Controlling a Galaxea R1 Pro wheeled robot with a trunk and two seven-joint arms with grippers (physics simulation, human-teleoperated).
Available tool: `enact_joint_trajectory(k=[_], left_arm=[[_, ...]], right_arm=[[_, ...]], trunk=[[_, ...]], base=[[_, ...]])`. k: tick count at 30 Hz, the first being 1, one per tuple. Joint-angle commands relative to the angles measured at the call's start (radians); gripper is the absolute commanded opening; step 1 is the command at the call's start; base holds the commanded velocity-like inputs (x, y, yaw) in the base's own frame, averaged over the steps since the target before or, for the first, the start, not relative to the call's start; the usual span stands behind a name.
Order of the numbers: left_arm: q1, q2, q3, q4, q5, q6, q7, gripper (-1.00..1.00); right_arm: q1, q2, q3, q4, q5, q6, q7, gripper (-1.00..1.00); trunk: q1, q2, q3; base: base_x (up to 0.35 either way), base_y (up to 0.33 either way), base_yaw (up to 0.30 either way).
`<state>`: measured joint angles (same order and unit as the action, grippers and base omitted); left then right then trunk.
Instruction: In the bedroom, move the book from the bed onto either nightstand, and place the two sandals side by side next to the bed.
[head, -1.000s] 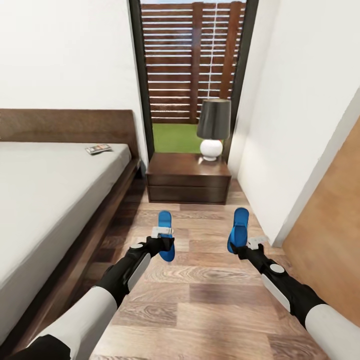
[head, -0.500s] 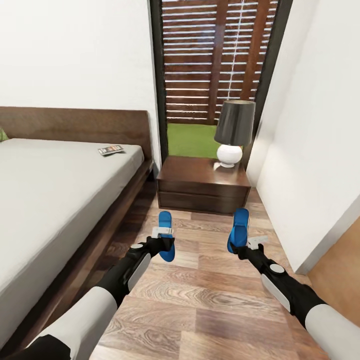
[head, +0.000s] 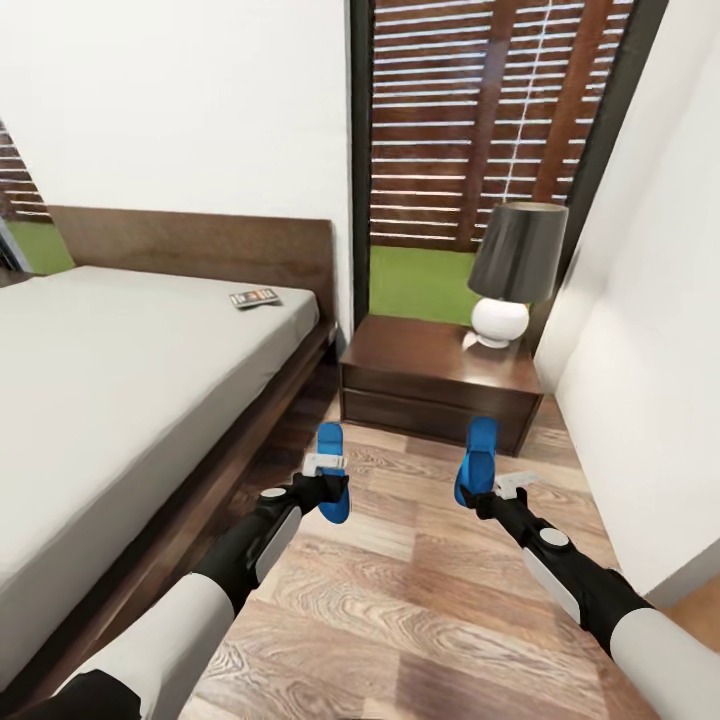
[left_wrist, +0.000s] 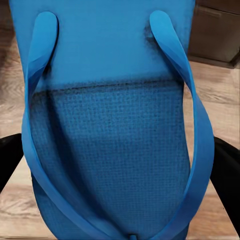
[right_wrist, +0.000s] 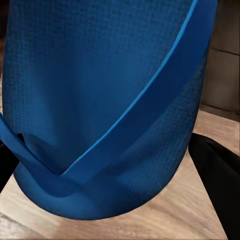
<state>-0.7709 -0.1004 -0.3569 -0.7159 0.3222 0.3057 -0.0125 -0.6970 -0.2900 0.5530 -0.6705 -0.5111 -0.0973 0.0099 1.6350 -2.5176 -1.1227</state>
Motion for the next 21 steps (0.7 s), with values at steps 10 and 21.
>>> enact_joint_trajectory(k=[10,21], left_arm=[[-0.001,-0.001,-0.001,-0.001,0.005,0.006,0.002,-1.00],[-0.001,-0.001,-0.001,-0.001,0.005,0.006,0.002,-1.00]], right_arm=[[-0.001,-0.001,0.007,0.000,-0.010,-0.005,0.001,-1.00],[-0.001,-0.001,0.007,0.000,-0.010,-0.005,0.001,-1.00]], trunk=[[0.000,0.000,-0.005],[0.000,0.000,-0.009]], base=[[0.152,-0.129,0.259],[0.210,-0.241,0.259]])
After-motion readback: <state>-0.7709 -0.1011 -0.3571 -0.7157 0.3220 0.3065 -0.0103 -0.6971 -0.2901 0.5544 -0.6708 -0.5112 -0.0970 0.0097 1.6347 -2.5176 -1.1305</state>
